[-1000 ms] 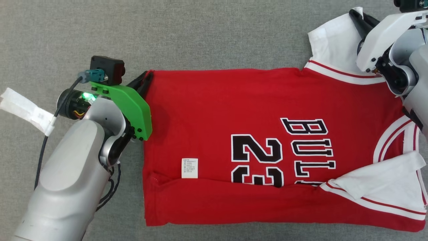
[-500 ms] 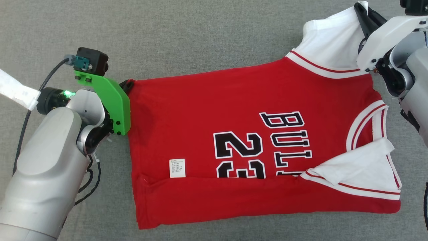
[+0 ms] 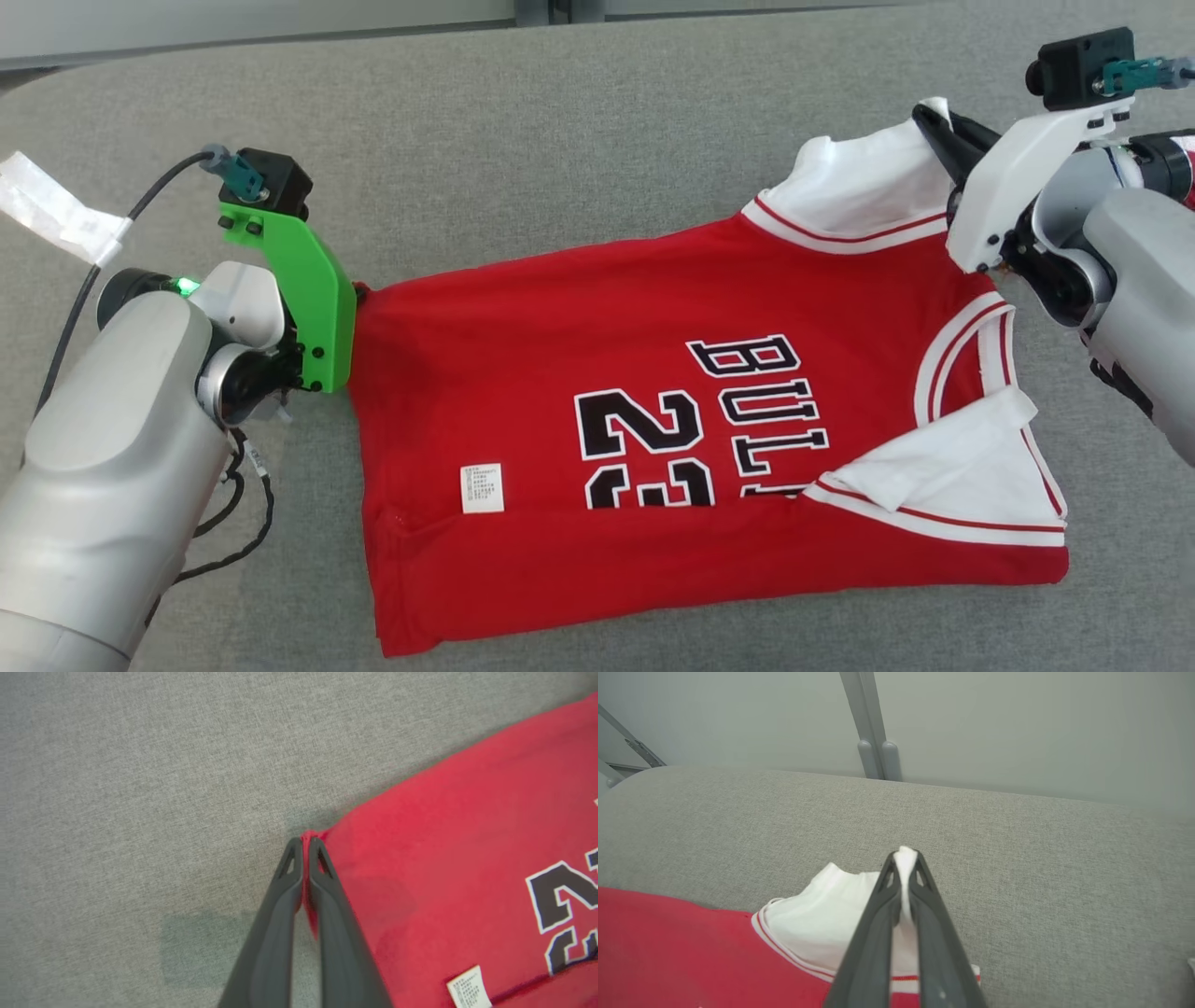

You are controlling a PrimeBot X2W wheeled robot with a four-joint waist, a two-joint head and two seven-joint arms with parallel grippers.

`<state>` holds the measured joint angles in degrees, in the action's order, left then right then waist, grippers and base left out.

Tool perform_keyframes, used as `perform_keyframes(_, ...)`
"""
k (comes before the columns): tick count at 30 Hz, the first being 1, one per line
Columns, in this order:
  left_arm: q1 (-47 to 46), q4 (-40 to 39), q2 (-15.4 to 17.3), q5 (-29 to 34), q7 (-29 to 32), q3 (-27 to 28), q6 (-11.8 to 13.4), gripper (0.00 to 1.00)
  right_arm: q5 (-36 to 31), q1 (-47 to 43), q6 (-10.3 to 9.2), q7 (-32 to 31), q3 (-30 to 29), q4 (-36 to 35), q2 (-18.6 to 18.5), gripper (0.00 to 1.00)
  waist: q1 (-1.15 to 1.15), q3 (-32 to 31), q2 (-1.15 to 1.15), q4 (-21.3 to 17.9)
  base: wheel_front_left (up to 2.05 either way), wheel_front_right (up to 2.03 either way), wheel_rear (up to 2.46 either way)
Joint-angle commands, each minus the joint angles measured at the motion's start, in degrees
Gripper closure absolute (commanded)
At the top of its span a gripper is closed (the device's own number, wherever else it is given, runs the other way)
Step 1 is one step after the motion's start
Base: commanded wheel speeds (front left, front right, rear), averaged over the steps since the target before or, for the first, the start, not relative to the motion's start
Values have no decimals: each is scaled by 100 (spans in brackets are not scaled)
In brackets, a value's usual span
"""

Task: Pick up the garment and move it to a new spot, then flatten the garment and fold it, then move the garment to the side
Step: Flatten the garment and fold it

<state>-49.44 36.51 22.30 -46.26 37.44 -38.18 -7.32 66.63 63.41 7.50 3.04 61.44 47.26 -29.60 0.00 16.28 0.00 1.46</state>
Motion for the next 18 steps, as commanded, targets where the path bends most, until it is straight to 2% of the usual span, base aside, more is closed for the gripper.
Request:
perform_keyframes(1,-9,-57,89,-110,64,-42,-22,100,74,-130,-2,-69,95,-80,-68,100,0,-243,0,-107,0,0,0)
perform_keyframes(6,227,-289,316,-556,300,-241,-23,100,311,-365,-2,-402,507,-467,-382,100,0,-524,0,-160,0,0,0)
perform_keyframes(18,603,-505,644,-974,620,-692,-24,100,765,-870,-2,-1283,1078,-1613,-1104,100,0,-932,0,-304,0,0,0)
